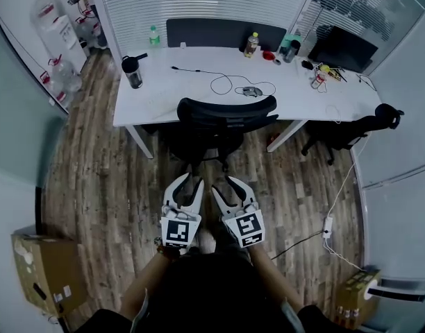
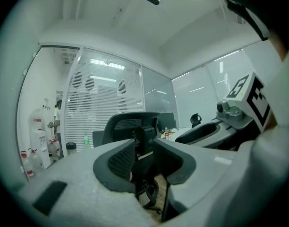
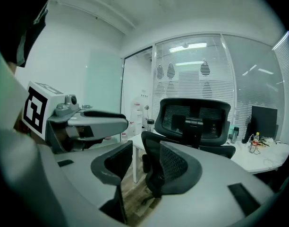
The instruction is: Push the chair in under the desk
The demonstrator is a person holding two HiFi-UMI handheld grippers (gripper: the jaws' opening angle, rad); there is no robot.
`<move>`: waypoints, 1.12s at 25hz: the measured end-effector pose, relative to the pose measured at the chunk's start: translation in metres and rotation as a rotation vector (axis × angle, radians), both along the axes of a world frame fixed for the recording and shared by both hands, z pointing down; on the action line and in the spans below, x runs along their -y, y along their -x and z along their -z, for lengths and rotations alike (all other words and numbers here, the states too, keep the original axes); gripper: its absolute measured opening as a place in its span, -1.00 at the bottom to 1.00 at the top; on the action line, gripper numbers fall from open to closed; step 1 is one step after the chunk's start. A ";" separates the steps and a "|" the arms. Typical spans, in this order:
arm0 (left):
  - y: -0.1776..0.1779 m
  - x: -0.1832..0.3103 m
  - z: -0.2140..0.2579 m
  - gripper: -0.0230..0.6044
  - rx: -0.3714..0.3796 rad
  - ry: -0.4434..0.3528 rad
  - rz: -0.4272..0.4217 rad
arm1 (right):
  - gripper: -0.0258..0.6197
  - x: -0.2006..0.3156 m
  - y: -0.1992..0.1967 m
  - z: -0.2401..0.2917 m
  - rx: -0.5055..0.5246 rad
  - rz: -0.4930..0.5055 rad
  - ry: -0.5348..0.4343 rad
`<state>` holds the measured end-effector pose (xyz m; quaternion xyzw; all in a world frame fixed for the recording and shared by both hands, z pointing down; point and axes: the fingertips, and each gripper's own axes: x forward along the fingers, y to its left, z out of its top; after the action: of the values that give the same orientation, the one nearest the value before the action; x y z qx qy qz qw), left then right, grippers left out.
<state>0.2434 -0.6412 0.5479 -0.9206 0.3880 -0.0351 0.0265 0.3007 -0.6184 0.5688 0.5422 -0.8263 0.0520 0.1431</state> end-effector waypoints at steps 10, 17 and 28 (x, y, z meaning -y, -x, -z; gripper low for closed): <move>0.006 -0.025 -0.005 -0.72 -0.038 0.039 -0.004 | -0.62 -0.024 0.019 -0.005 0.103 0.020 0.010; 0.015 -0.040 -0.009 -0.84 -0.045 0.060 0.002 | -0.92 -0.031 0.022 -0.003 0.075 -0.028 -0.013; 0.015 -0.036 -0.019 -0.93 -0.020 0.084 0.029 | -0.92 -0.035 0.023 -0.014 0.036 0.016 0.029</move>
<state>0.2283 -0.6054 0.5667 -0.9156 0.3995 -0.0426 -0.0167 0.2777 -0.5834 0.5828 0.5323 -0.8324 0.0726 0.1362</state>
